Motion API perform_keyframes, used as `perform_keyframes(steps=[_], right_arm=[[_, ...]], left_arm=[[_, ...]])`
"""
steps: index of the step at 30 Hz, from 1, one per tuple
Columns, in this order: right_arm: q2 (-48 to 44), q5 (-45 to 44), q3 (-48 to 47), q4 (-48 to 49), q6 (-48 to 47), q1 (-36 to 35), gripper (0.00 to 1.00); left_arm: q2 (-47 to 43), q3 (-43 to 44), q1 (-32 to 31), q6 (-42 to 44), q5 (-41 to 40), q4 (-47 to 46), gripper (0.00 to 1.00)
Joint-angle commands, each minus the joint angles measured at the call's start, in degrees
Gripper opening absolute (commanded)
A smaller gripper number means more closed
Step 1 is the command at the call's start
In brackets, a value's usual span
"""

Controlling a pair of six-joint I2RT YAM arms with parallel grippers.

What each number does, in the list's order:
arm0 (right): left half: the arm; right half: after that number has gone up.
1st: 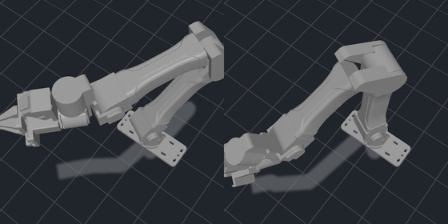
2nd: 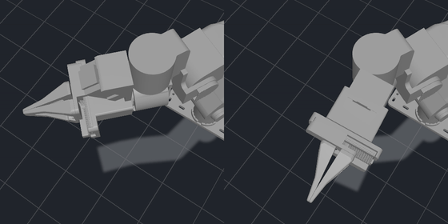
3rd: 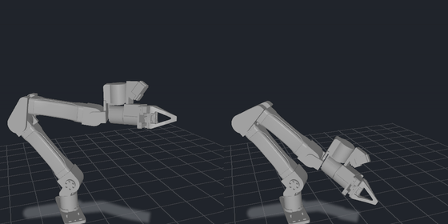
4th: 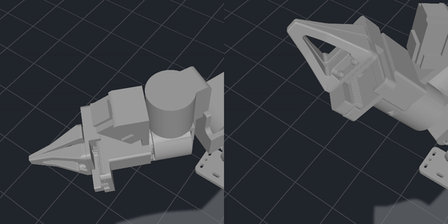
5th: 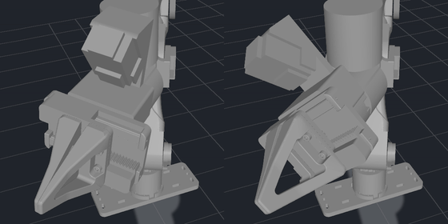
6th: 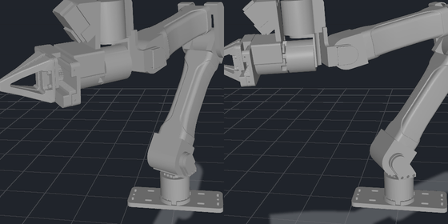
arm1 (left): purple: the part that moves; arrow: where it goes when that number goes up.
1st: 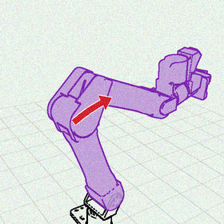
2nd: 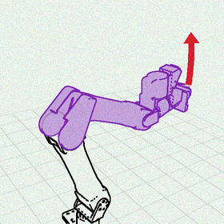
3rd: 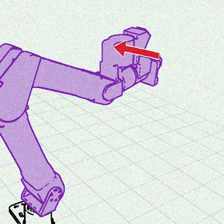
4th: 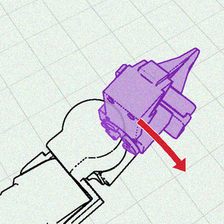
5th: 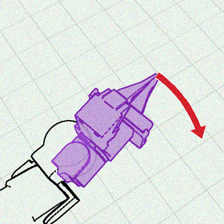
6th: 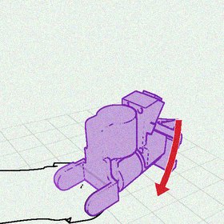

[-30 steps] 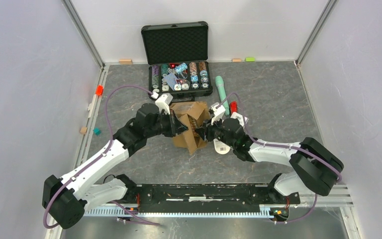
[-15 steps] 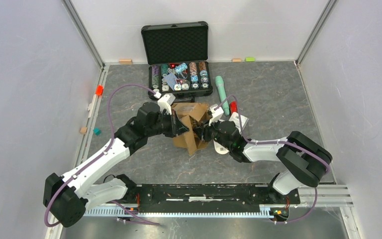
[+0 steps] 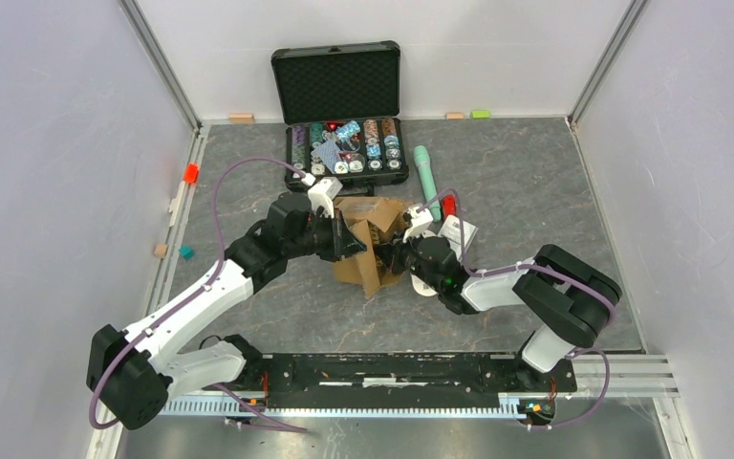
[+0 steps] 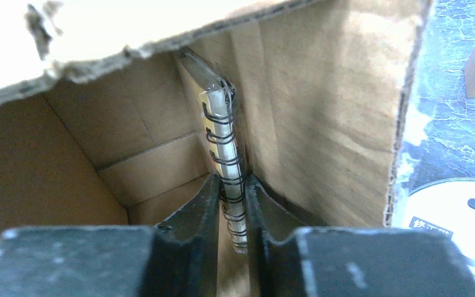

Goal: Unpack the express box

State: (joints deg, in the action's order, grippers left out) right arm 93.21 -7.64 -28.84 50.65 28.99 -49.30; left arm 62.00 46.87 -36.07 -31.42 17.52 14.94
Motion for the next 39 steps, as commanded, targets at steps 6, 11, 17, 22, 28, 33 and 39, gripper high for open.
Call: perform_keyframes(steps=[6, 11, 17, 22, 28, 33, 39], right_arm=[[-6.1, -1.8, 0.7, -3.5, 0.3, -0.2, 0.00], [-16.7, -2.6, -1.2, -16.6, -1.2, -0.2, 0.00], [-26.5, -4.4, -6.2, -34.1, -1.8, -0.2, 0.00], [-34.4, -10.0, -11.8, -50.0, -2.8, -0.1, 0.00], [-42.2, -12.4, -17.2, -64.9, -3.4, 2.8, 0.00], [-45.7, -10.0, -18.2, -72.0, -4.4, 10.0, 0.00], [-46.7, -7.1, -14.8, -74.8, -4.0, 16.6, 0.00]], left_arm=[[1.5, 2.0, 0.4, 0.6, -10.3, 14.6, 0.02], [1.5, 3.5, 0.6, -1.8, -12.3, 17.1, 0.02], [2.5, 7.2, 0.6, -4.7, -10.9, 19.2, 0.02], [4.0, 11.8, 1.3, -7.3, -7.4, 21.7, 0.02], [4.7, 13.3, 5.1, -11.7, 4.7, 20.0, 0.02], [3.0, 14.1, 5.1, -16.0, 10.9, 17.6, 0.02], [1.8, 16.5, 5.5, -16.0, 12.6, 20.2, 0.02]])
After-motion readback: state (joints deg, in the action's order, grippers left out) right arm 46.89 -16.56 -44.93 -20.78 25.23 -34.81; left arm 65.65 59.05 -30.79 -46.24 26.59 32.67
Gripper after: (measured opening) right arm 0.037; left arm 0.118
